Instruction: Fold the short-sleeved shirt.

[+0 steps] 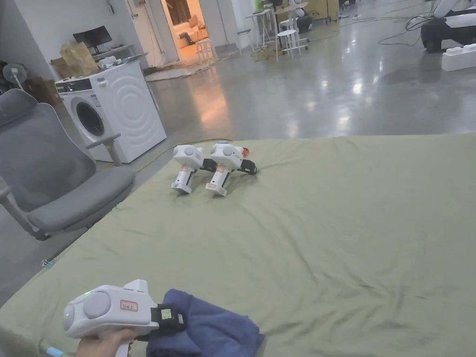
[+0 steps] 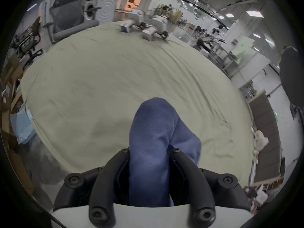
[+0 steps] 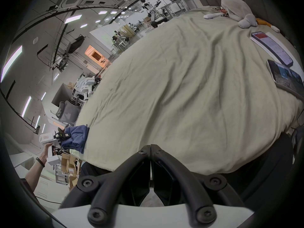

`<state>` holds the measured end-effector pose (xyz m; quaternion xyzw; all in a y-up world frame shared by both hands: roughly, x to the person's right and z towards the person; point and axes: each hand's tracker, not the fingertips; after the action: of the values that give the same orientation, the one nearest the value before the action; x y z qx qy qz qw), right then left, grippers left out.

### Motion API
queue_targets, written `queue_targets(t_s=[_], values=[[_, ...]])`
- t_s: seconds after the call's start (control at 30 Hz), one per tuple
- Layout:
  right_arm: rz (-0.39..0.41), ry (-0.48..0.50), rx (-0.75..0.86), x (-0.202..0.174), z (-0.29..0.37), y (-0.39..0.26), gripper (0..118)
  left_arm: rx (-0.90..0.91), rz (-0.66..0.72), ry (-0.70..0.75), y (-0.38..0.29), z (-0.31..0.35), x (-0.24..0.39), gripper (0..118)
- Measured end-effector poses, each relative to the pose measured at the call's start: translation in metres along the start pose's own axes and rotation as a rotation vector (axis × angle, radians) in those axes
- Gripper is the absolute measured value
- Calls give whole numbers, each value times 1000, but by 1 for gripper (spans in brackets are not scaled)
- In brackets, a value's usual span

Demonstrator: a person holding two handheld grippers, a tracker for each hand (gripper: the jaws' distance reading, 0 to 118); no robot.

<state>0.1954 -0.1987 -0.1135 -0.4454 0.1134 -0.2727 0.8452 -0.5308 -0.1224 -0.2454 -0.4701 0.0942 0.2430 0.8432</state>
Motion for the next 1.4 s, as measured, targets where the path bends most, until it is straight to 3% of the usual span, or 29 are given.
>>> queue_targets(t_s=[0.1, 0.13, 0.2, 0.3, 0.53, 0.73, 0.83, 0.93, 1.1, 1.23, 1.4], values=[[33, -3, -2, -6, 3, 4, 0, 15, -17, 177, 2, -19, 2, 85], [47, -7, 7, -8, 6, 6, 0, 37, -39, 213, 5, -23, -4, 87], [69, -3, 29, -10, 14, 12, 0, 42, -87, 269, 11, -12, 2, 86], [123, -3, 104, -16, 26, 31, 0, 171, -298, 369, 19, 36, 32, 86], [301, -65, 424, -56, 82, 85, 0, 583, -600, 29, -56, 193, 165, 86], [411, -93, 630, -91, 126, 98, 0, 919, -693, -132, -147, 238, 251, 85], [463, -129, 695, -104, 140, 95, 0, 1032, -704, -75, -179, 229, 275, 72], [478, -130, 733, -112, 153, 88, 0, 1048, -725, -63, -203, 225, 293, 33], [542, -186, 810, -125, 172, 71, 0, 1051, -711, -90, -224, 234, 298, 4], [583, -225, 844, -127, 174, 58, 0, 1040, -651, -119, -229, 238, 288, 0], [574, -227, 850, -122, 173, 55, 0, 1034, -641, -111, -235, 238, 285, 0]])
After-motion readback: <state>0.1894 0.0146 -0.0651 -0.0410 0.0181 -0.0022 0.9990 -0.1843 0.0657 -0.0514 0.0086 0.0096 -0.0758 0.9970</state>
